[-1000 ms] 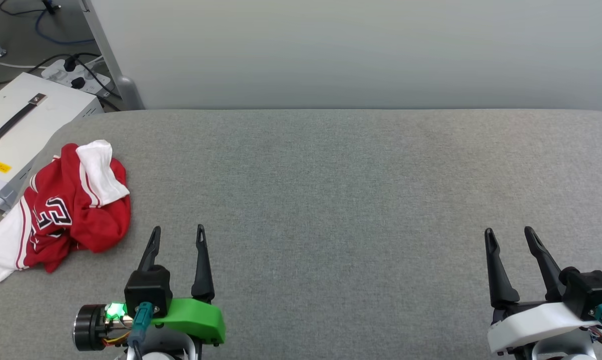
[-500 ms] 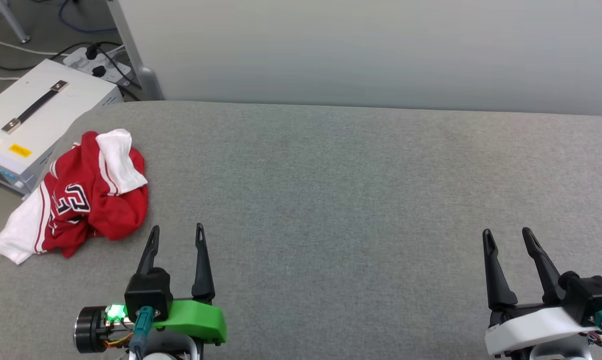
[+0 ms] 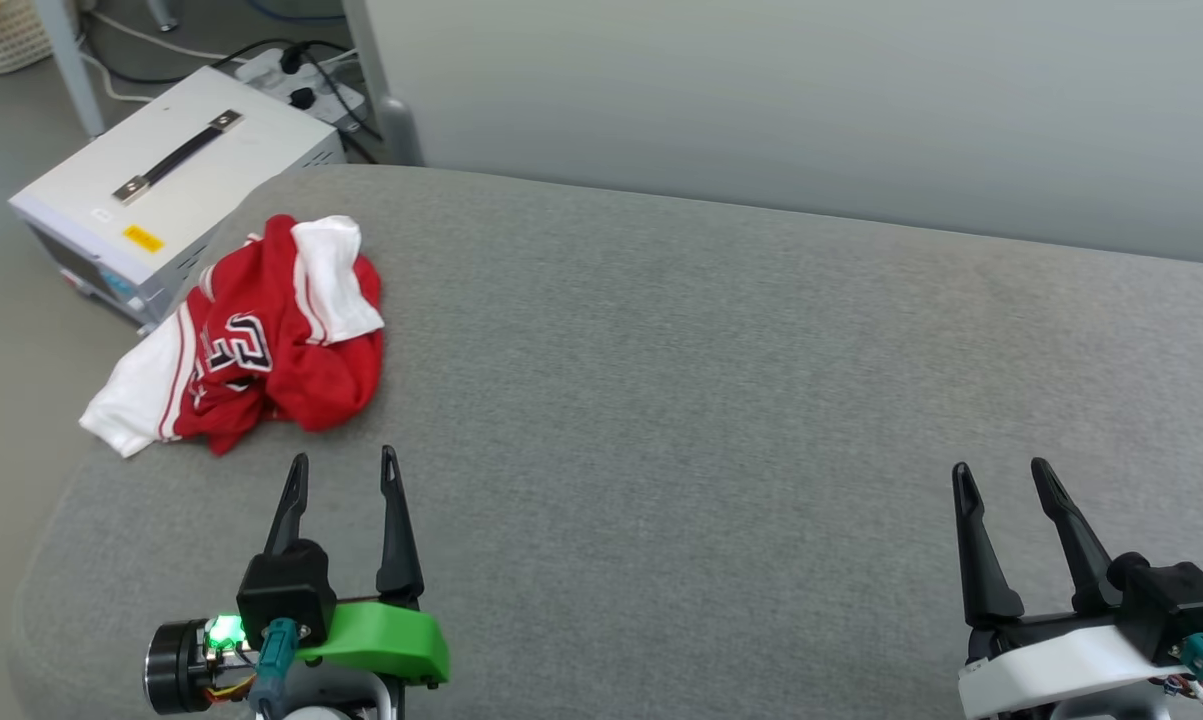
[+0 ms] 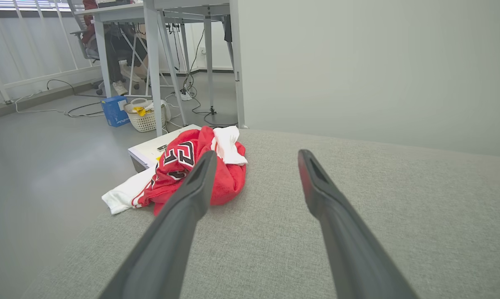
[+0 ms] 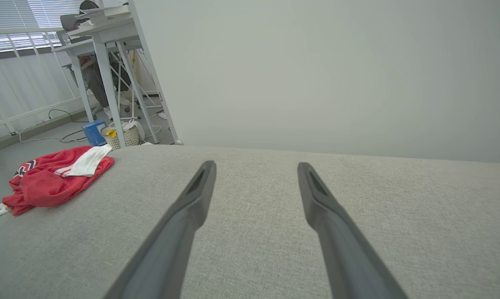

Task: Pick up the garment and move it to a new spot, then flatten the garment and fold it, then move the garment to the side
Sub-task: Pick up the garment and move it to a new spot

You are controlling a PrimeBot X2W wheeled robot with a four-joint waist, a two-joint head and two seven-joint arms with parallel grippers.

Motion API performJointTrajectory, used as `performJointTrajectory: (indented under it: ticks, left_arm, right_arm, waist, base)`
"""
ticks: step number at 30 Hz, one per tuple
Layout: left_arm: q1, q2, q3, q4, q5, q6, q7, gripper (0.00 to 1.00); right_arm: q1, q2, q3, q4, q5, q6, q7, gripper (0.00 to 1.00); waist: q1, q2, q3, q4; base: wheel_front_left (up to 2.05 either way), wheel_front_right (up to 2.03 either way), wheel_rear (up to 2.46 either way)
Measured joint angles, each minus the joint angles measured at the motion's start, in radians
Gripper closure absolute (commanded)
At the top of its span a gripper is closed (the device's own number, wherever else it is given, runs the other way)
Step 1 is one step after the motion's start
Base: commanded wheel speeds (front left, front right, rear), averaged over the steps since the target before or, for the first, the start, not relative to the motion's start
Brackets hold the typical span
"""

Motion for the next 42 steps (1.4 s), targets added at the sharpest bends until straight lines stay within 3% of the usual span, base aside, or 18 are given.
performJointTrajectory:
  ticks: [21,33,36,42]
  left_arm:
    - [0.0,0.0,0.008,0.019,-0.057,0.02,-0.028,0.0]
    - [-0.001,0.0,0.052,0.016,-0.101,0.024,-0.028,0.0]
    - [-0.018,0.0,0.088,0.015,-0.101,-0.002,-0.028,0.0]
    - [-0.179,0.015,0.195,0.013,-0.091,-0.105,-0.028,0.0]
  right_arm:
    - [0.003,0.0,0.045,-0.019,0.003,0.0,-0.029,0.0]
    - [0.002,0.0,0.052,-0.02,0.0,0.0,-0.029,0.0]
    - [0.002,0.0,0.052,-0.023,-0.003,0.0,-0.029,0.0]
    - [-0.017,0.001,0.056,-0.028,-0.028,0.0,-0.029,0.0]
  waist:
    - [0.0,0.0,0.019,0.244]
    - [0.0,0.0,0.044,0.285]
    - [0.0,0.0,0.054,0.281]
    - [0.0,0.0,0.091,0.267]
  base:
    - [0.0,0.0,0.0]
    - [0.0,0.0,0.0]
    - [0.0,0.0,0.0]
    - [0.0,0.0,0.0]
